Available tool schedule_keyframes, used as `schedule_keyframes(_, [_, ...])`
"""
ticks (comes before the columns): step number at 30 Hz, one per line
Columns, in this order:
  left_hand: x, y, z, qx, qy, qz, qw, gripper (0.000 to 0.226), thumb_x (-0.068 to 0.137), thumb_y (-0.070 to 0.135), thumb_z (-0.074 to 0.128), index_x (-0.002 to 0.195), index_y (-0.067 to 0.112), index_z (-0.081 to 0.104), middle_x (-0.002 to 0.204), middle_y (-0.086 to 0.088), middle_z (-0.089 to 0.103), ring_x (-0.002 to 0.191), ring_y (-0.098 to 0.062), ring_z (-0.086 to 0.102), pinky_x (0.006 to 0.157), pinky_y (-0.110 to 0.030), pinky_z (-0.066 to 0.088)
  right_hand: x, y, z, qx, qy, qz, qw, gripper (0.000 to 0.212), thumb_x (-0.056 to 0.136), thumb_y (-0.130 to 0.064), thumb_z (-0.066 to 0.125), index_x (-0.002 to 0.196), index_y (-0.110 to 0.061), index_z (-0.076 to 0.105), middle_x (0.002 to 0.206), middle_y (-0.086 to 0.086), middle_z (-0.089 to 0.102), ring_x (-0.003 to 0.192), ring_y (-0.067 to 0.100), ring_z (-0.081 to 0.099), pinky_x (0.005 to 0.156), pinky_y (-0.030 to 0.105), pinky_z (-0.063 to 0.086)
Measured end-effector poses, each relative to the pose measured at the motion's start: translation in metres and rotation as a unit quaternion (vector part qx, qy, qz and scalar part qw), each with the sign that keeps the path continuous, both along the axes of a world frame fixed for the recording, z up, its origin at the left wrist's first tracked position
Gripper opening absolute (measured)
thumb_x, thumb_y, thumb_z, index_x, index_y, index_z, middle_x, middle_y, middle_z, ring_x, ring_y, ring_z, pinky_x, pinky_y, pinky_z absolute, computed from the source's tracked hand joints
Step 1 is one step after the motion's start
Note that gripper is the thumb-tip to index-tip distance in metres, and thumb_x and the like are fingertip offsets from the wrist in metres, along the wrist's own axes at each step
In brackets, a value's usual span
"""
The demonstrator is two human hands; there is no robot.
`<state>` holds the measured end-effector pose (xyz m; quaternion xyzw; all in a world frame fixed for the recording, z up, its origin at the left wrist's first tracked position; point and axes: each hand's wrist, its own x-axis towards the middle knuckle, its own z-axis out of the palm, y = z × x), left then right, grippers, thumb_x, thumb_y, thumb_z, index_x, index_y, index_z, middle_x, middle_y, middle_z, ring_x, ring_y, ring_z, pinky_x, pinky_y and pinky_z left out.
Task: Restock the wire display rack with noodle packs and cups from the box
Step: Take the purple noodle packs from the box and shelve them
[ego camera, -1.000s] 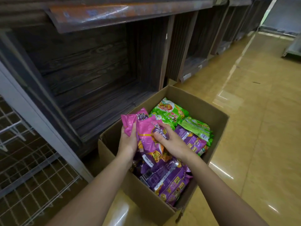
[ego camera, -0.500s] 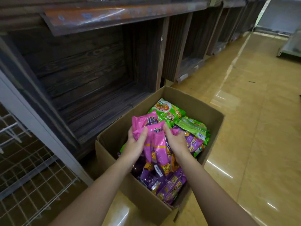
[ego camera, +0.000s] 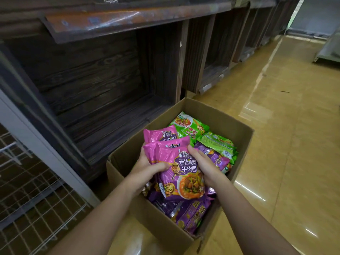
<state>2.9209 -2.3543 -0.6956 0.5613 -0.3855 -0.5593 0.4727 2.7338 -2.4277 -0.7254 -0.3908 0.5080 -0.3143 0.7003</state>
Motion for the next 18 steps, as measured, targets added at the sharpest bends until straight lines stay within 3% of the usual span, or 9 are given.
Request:
schedule_keyframes(3, [0.001, 0.001, 0.008, -0.009, 0.029, -0.007, 1.000, 0.078, 0.051, 0.012, 0.080, 0.119, 0.028, 0.045, 0.109, -0.008, 0.068, 0.090, -0.020, 0.071, 0.074, -0.032, 0.059, 0.007, 0.000, 0.000, 0.003, -0.038, -0.021, 0.999, 0.069, 0.071, -0.050, 0.077, 0.129, -0.018, 0.057, 0.116, 0.007, 0.071, 0.100, 0.022, 0.071, 0.098, 0.043, 0.052])
schedule_keyframes(6, [0.007, 0.002, 0.013, -0.005, 0.048, -0.026, 0.998, 0.070, 0.056, 0.007, 0.074, 0.117, 0.027, 0.047, 0.104, -0.006, 0.069, 0.081, -0.015, 0.073, 0.063, -0.025, 0.057, 0.011, -0.001, 0.003, -0.007, -0.050, -0.017, 0.999, 0.067, 0.075, -0.048, 0.075, 0.132, -0.025, 0.047, 0.122, 0.007, 0.065, 0.099, 0.021, 0.070, 0.091, 0.039, 0.055])
schedule_keyframes(8, [0.011, 0.001, 0.015, 0.000, 0.049, -0.024, 0.999, 0.069, 0.057, 0.008, 0.071, 0.120, 0.024, 0.048, 0.100, -0.004, 0.070, 0.079, -0.015, 0.073, 0.062, -0.024, 0.056, 0.013, -0.001, 0.003, -0.021, -0.048, -0.019, 0.998, 0.073, 0.075, -0.046, 0.073, 0.138, -0.030, 0.040, 0.120, 0.008, 0.065, 0.097, 0.022, 0.071, 0.084, 0.038, 0.057])
schedule_keyframes(11, [0.007, -0.005, 0.019, 0.005, 0.039, 0.031, 0.999, 0.065, 0.062, 0.015, 0.069, 0.124, 0.021, 0.051, 0.098, -0.004, 0.070, 0.081, -0.018, 0.071, 0.066, -0.028, 0.054, 0.020, 0.003, 0.007, -0.054, -0.038, -0.060, 0.996, 0.065, 0.081, -0.042, 0.073, 0.137, -0.036, 0.040, 0.118, 0.004, 0.066, 0.094, 0.020, 0.073, 0.082, 0.037, 0.058])
schedule_keyframes(14, [-0.003, -0.011, 0.023, 0.031, 0.039, 0.080, 0.996, 0.023, 0.091, 0.035, 0.062, 0.111, 0.034, 0.052, 0.091, 0.001, 0.073, 0.074, -0.017, 0.073, 0.065, -0.029, 0.053, 0.029, 0.003, 0.007, -0.079, 0.002, -0.079, 0.994, 0.081, 0.065, -0.056, 0.079, 0.136, -0.037, 0.044, 0.122, 0.004, 0.067, 0.100, 0.021, 0.071, 0.094, 0.047, 0.055])
schedule_keyframes(16, [-0.008, -0.014, 0.025, 0.042, 0.009, 0.096, 0.994, 0.018, 0.094, 0.052, 0.050, 0.106, 0.038, 0.051, 0.090, 0.002, 0.073, 0.076, -0.017, 0.073, 0.065, -0.029, 0.054, 0.031, 0.003, 0.008, -0.090, 0.019, -0.074, 0.993, 0.066, 0.064, -0.059, 0.077, 0.122, -0.040, 0.052, 0.116, 0.002, 0.070, 0.100, 0.022, 0.071, 0.094, 0.049, 0.054])
schedule_keyframes(18, [-0.013, -0.019, 0.026, 0.031, -0.017, 0.114, 0.993, 0.029, 0.095, 0.058, 0.041, 0.111, 0.036, 0.050, 0.088, 0.005, 0.072, 0.075, -0.013, 0.070, 0.063, -0.024, 0.052, 0.029, 0.002, 0.011, -0.093, 0.025, -0.074, 0.993, 0.043, 0.078, -0.050, 0.073, 0.115, -0.038, 0.053, 0.114, 0.002, 0.070, 0.100, 0.023, 0.071, 0.095, 0.049, 0.054])
